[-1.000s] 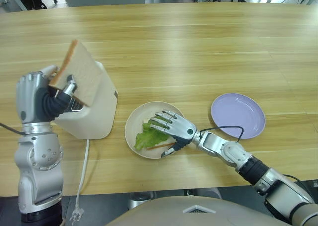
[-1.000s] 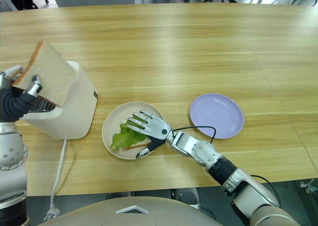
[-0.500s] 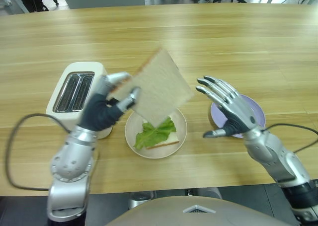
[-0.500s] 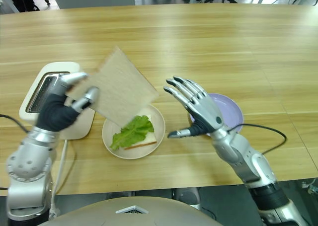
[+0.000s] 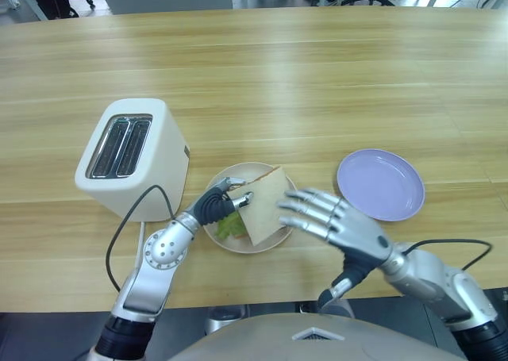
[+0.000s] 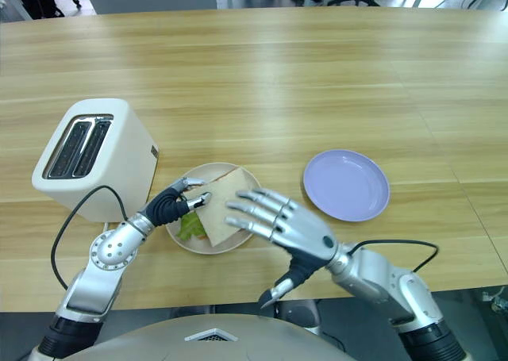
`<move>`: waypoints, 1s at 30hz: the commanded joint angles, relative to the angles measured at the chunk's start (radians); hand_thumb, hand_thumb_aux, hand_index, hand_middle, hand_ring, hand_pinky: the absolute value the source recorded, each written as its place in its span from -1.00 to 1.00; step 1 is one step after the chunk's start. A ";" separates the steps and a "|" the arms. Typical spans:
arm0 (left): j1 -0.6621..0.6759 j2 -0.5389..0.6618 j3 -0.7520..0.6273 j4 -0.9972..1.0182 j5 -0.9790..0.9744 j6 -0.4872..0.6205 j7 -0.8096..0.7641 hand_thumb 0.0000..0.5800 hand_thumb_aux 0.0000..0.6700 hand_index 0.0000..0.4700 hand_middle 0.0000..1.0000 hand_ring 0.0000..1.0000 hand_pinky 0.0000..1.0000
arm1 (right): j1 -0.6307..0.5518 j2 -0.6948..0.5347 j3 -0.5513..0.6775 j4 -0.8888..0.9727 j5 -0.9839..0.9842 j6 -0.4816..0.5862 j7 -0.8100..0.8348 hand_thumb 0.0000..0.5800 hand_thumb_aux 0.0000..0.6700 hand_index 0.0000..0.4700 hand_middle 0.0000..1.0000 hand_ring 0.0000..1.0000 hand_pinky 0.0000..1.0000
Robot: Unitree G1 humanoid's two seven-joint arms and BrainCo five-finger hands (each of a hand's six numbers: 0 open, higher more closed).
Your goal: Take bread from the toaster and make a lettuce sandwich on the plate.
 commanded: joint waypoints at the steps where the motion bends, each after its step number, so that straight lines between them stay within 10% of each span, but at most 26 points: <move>1: -0.067 0.039 0.013 0.034 -0.055 -0.003 -0.086 1.00 1.00 0.96 1.00 1.00 1.00 | -0.018 0.012 0.069 0.057 -0.061 0.003 0.074 -1.00 -1.00 -1.00 -1.00 -1.00 -1.00; 30: -0.291 0.114 -0.079 0.438 0.077 -0.104 -0.171 1.00 1.00 0.96 1.00 1.00 1.00 | -0.207 0.129 0.222 0.209 -0.193 0.225 0.239 -1.00 -1.00 -1.00 -1.00 -1.00 -1.00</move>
